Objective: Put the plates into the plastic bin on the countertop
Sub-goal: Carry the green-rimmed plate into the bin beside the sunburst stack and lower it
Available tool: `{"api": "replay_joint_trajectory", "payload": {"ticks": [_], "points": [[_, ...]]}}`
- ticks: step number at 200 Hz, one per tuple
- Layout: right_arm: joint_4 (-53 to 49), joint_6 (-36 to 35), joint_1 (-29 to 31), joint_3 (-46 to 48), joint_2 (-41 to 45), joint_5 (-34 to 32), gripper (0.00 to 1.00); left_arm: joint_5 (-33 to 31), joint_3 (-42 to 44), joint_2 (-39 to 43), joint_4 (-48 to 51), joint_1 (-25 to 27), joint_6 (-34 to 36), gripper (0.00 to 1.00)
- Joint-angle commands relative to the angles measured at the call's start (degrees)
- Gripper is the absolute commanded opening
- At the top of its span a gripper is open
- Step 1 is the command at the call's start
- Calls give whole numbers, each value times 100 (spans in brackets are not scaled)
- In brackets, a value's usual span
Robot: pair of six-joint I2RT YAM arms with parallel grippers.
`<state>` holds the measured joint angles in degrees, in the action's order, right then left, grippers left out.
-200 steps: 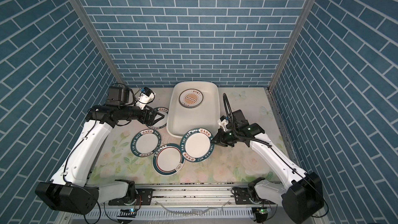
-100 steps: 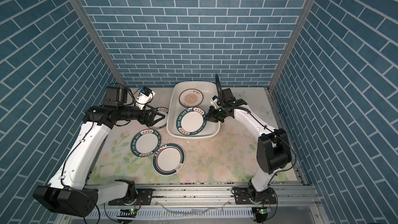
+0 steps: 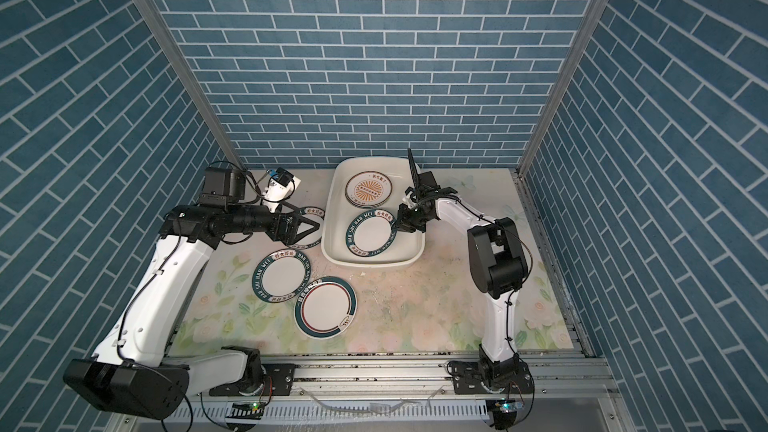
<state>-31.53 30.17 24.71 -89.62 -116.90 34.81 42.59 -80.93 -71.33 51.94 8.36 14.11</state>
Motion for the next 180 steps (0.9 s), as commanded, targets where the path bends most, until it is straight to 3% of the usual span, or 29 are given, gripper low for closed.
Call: {"api": "replay_joint_trajectory", "payload": {"ticks": [1,180], "points": [[293,-99,47,-324,-201,20,0,164,9,-45,38,-32,26,99],[402,20,281,-486,-834,97,5,270,117,128,-9,-38,72,99]]}}
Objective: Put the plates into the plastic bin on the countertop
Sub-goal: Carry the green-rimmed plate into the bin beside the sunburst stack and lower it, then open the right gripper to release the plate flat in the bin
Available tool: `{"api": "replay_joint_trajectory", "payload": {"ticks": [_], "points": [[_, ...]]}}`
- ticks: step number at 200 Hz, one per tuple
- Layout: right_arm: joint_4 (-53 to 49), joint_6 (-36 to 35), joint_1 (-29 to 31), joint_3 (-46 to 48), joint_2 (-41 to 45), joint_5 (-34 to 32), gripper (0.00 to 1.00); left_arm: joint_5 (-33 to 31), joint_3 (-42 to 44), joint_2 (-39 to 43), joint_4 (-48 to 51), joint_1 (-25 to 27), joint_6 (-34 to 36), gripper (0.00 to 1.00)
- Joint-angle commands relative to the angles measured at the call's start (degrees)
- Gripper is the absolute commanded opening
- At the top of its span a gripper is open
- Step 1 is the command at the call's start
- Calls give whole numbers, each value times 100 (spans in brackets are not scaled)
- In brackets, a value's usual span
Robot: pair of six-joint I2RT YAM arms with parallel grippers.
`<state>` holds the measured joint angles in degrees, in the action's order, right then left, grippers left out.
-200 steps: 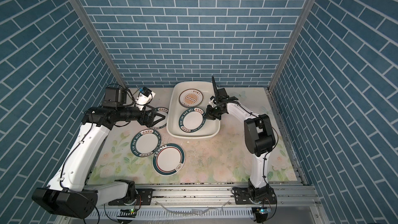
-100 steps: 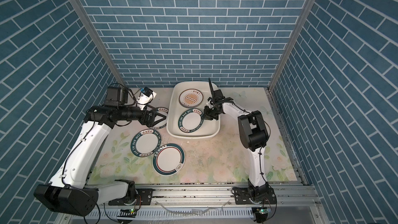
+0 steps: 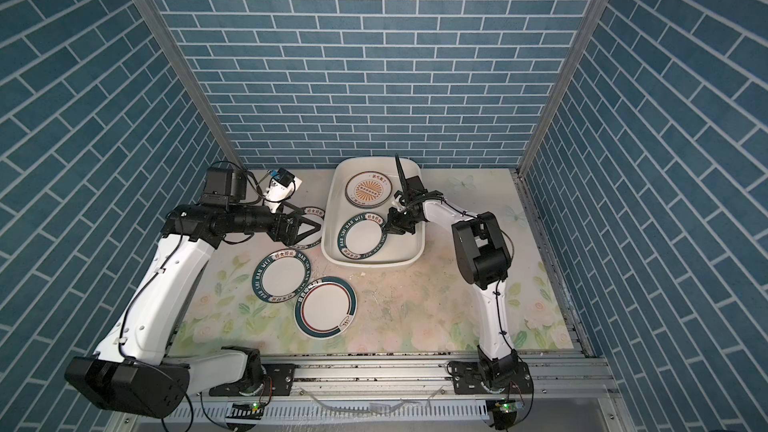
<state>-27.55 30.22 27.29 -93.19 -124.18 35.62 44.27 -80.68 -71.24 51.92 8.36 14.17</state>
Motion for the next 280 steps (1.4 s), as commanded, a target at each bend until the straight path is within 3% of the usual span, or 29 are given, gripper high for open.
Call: {"api": "replay_joint_trajectory", "payload": {"ticks": [1,189,240,280], "points": [[4,18,22,-125,-106,16,5,105,90,119,-7,-37,67,99],[-539,-262,22,-435,-431,-448,23,127,166,241,-42,-36,59,99],[-555,-237,22,-492,-190,-759,32,0,254,244,-66,-36,133,100],[-491,-261,22,-389,569,-1358,36,-156,420,164,46,-37,507,98]]}}
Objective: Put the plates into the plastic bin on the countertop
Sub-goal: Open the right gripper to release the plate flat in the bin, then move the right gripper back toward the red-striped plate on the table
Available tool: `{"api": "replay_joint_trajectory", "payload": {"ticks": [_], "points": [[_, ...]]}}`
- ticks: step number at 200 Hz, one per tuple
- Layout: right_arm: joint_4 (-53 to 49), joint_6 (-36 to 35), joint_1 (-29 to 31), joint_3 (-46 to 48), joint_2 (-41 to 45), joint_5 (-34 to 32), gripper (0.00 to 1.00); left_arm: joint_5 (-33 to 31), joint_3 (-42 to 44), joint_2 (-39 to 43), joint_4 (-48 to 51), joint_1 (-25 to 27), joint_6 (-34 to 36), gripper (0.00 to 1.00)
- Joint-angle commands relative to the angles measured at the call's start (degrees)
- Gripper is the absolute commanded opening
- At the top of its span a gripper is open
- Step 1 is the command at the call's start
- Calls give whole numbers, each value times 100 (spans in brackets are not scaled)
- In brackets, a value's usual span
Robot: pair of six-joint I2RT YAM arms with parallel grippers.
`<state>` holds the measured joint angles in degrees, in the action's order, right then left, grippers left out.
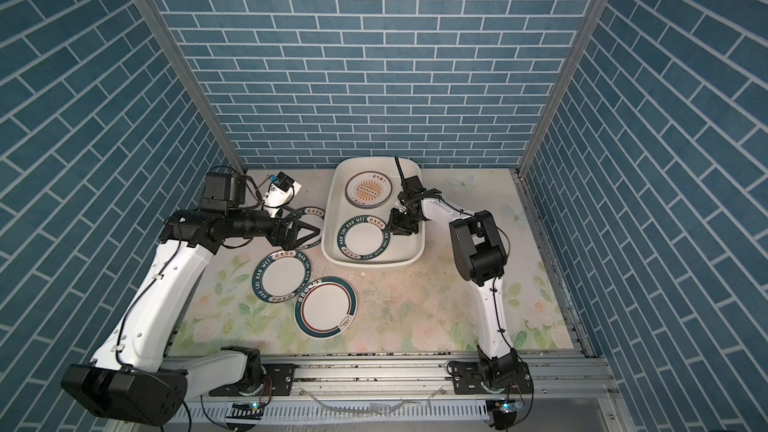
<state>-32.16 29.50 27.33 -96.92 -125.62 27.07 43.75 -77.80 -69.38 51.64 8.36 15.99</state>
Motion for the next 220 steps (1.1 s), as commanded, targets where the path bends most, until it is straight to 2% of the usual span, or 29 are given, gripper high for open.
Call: {"api": "replay_joint_trajectory", "payload": {"ticks": [1,27,55,66,76,108,119,128,148,175,220], "points": [[-24,-190,18,-8,732,-520,36,-117,137,-22,74,-37,330,98],[85,-241,18,191,1279,-841,37,-328,217,-96,155,-33,590,97],[358,-247,13,664,2001,-895,38,-236,157,-170,451,-23,959,91],[523,-243,18,936,2329,-802,38,-279,146,-182,530,-2,1085,90],[657,-242,17,1236,2634,-653,38,-371,159,-172,545,23,1154,86],[1090,-135,65,2500,3607,158,37,-696,187,-112,618,121,1420,80],[1205,-81,131,2967,3989,373,37,-652,143,-122,750,130,1552,69],[1252,-35,183,3318,4279,459,37,-598,114,-121,870,147,1663,67],[1350,128,424,4039,4849,540,37,-673,108,-126,944,157,1695,80],[1760,609,874,4910,5524,517,37,-701,183,-29,904,166,1654,86],[2252,1281,1872,5753,6051,-69,37,-544,204,143,909,192,1562,95]]}}
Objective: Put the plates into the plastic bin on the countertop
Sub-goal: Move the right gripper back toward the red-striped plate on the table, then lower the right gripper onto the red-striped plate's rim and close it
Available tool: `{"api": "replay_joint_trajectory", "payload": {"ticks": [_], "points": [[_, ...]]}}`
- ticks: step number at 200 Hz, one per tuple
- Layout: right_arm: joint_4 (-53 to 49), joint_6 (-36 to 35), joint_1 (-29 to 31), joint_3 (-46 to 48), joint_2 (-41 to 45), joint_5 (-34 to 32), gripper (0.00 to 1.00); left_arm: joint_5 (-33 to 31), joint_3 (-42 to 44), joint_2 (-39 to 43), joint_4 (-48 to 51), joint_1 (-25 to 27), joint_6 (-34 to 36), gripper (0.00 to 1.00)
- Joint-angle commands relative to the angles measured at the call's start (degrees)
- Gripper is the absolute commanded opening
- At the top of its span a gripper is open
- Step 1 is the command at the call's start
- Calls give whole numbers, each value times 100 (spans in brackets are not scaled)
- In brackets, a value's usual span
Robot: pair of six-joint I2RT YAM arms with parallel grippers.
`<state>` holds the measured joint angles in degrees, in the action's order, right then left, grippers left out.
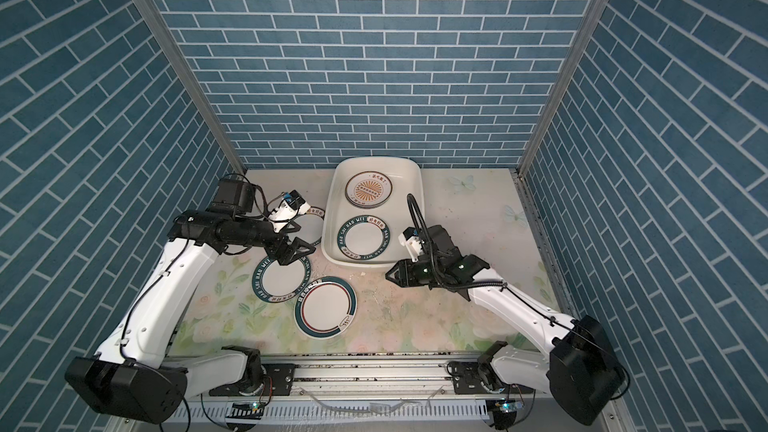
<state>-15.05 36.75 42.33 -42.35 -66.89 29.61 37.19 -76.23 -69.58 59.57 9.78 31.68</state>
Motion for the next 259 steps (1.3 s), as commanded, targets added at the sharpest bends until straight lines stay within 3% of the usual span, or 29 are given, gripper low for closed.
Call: {"api": "replay_joint_trajectory", "payload": {"ticks": [1,47,103,198,259], "points": [[553,567,390,310,182,-336,37,112,47,168,120,50,-10,95],[1004,930,1175,656,-29,-982,40,320,123,293,78,68,-193,98],[1646,1108,1884,542,-1075,-1612,42,464,258,419,-139,68,-474,98],[2376,1264,2066,307,-2110,-1510,43,623,256,509,-174,68,-544,98],[2242,1238,2070,-88,-2592,-1546,43,658,270,550,-217,66,-567,98]]}}
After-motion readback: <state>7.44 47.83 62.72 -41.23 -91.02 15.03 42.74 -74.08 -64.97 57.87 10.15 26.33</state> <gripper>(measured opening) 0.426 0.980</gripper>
